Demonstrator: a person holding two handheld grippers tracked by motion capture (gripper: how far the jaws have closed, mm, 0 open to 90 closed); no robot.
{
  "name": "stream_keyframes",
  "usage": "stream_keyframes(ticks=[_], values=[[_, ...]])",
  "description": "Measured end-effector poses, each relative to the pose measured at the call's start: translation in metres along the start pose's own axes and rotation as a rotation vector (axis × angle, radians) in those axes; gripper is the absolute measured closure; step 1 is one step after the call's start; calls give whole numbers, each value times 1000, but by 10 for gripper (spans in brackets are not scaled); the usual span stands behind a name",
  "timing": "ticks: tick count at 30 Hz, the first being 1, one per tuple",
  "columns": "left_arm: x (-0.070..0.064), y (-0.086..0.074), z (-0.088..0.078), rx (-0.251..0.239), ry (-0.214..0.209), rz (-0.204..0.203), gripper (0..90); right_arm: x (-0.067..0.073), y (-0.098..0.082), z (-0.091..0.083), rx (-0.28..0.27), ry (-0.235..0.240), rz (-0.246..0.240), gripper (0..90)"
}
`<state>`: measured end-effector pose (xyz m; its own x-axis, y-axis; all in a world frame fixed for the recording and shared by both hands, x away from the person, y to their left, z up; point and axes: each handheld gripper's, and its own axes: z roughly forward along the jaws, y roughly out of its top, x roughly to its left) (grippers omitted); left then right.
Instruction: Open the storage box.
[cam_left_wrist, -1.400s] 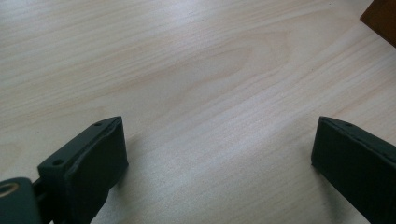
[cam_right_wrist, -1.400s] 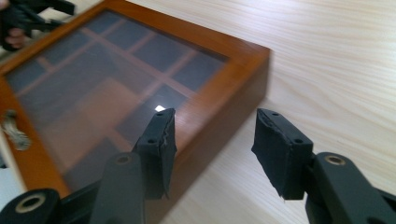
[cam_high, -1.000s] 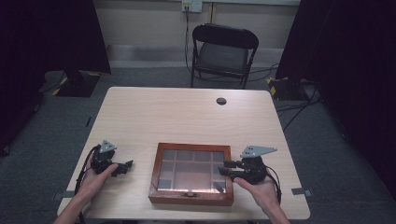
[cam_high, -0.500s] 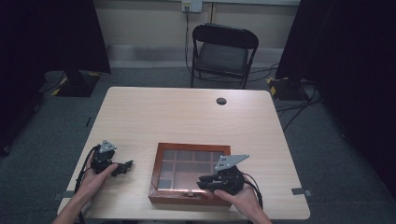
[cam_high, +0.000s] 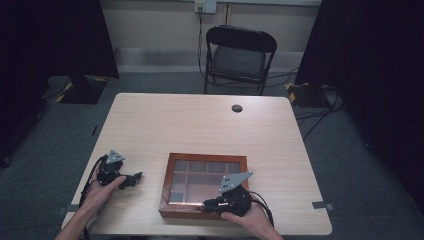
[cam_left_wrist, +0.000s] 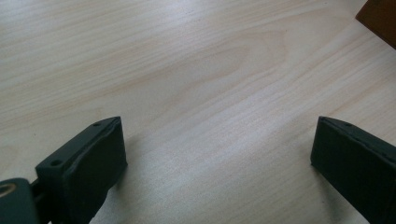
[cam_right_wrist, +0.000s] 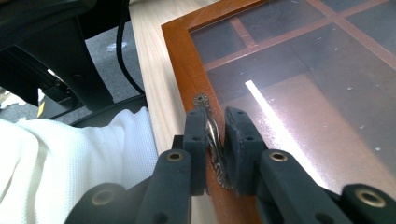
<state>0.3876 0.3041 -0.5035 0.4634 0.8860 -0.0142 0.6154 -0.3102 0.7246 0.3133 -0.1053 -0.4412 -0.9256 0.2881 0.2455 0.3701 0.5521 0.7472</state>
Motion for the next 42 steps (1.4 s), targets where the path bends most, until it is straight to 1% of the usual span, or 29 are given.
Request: stream_keyframes(ticks=[2,3,5,6,9,13,14,15,17,19,20,21,24,26,28,29,32,33,34,36,37,38,42], values=[[0,0,0,0,2,-3,25,-1,0,0,-2,1,-4,797],[0,0,0,0,3,-4,25,0,0,1,-5,4,-15,804],[-1,0,0,1,5,-3,25,0,0,2,-6,5,-16,806],[-1,0,0,0,6,-5,25,1,0,2,-7,0,-25,806],[-1,-1,-1,-1,7,-10,25,2,0,1,-4,-4,-27,809],[-1,-1,-1,0,10,-5,29,1,0,0,1,-2,-42,815],[-1,-1,-1,0,10,-5,30,0,0,-1,3,1,-40,817],[0,0,-1,5,10,4,32,-1,0,-2,7,-3,-40,816],[-1,0,-2,7,14,-10,46,-2,-1,-3,4,0,-37,816],[-2,0,-2,4,16,-9,70,-2,0,-3,8,-4,-43,817],[-3,1,-2,1,14,-16,84,-1,0,-3,9,-7,-48,818],[-3,1,-3,2,13,-11,99,-1,1,-3,11,-13,-55,819],[-6,2,-4,2,-3,17,153,-1,0,-4,9,-14,-52,820],[-7,2,-4,5,-9,16,152,-2,0,-4,5,-5,-43,820],[-8,2,-5,4,-25,19,153,-2,0,-4,6,-3,-41,820],[-8,2,-5,4,-25,19,155,-2,0,-4,7,-3,-40,820],[-11,3,-7,17,-58,37,159,-2,1,-5,3,-1,-42,821],[-11,3,-7,17,-58,37,160,-2,1,-5,3,-1,-42,821],[-13,3,-9,13,-73,47,160,-2,3,-7,-3,4,-40,822],[-14,4,-10,5,-81,43,160,-1,5,-9,-11,3,-37,822],[-16,5,-13,-1,-94,60,160,-1,5,-10,-14,5,-38,822],[-18,5,-14,-11,-100,58,160,-1,6,-11,-19,5,-37,823],[-21,7,-16,-21,-115,63,160,-2,9,-12,-18,11,-31,823]])
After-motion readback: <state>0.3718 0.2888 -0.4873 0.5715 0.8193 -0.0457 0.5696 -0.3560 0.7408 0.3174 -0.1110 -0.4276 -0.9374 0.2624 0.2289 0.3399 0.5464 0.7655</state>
